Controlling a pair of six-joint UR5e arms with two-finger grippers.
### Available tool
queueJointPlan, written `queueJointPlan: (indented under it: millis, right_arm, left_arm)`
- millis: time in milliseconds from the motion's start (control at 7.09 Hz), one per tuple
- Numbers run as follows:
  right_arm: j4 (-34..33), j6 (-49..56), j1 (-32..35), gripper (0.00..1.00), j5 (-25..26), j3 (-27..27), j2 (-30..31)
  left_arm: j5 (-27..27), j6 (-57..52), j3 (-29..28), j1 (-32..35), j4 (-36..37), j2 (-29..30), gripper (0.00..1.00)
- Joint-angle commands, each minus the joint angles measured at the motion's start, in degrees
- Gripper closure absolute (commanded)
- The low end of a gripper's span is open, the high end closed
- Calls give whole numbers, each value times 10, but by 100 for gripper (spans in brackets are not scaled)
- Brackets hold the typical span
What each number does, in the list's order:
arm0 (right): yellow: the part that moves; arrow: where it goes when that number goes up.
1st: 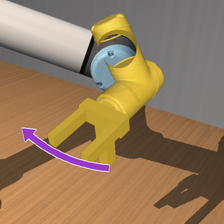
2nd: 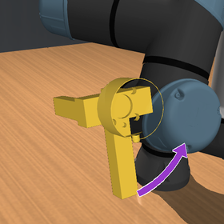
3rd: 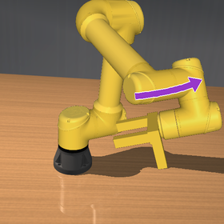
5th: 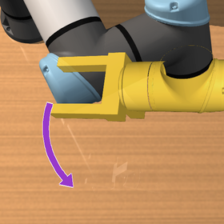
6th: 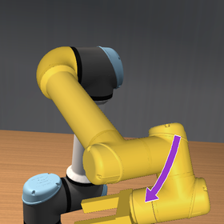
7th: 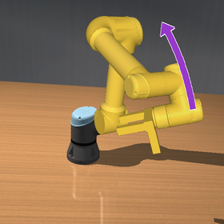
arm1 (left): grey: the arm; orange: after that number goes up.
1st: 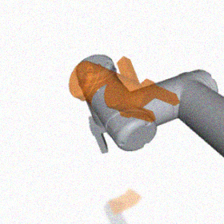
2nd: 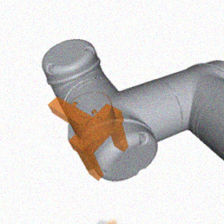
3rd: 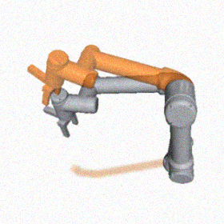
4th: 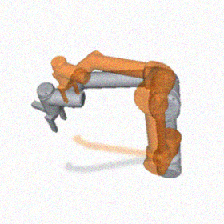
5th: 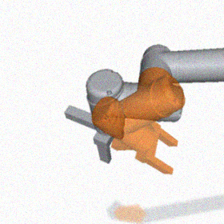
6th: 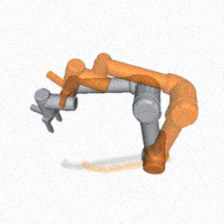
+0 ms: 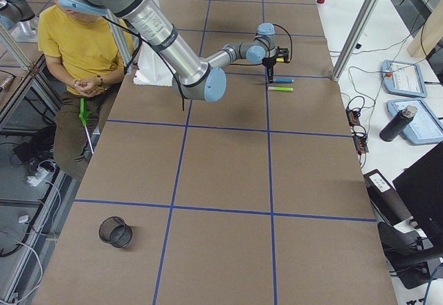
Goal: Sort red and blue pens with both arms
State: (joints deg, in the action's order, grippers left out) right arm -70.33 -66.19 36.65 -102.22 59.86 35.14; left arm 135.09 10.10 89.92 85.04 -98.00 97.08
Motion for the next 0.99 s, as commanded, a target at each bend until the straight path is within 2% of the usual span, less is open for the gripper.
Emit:
queueJointPlan:
  millis: [0,423,565,706,847]
  right_arm:
    - [0,0,-2,63,0,-1,0]
    - [0,1,-3,66,0,-5,0]
    - [0,2,-3,74,0,-5,-1]
    - [0,2,-3,98,0,-5,-1]
    - [0,2,-3,100,1,-5,-2]
  left_arm:
    - [0,0,0,0,0,0,0]
    - [0,0,0,0,0,0,0]
    - [0,0,0,0,0,0,0]
    - [0,0,0,0,0,0,0]
    - [0,0,0,0,0,0,0]
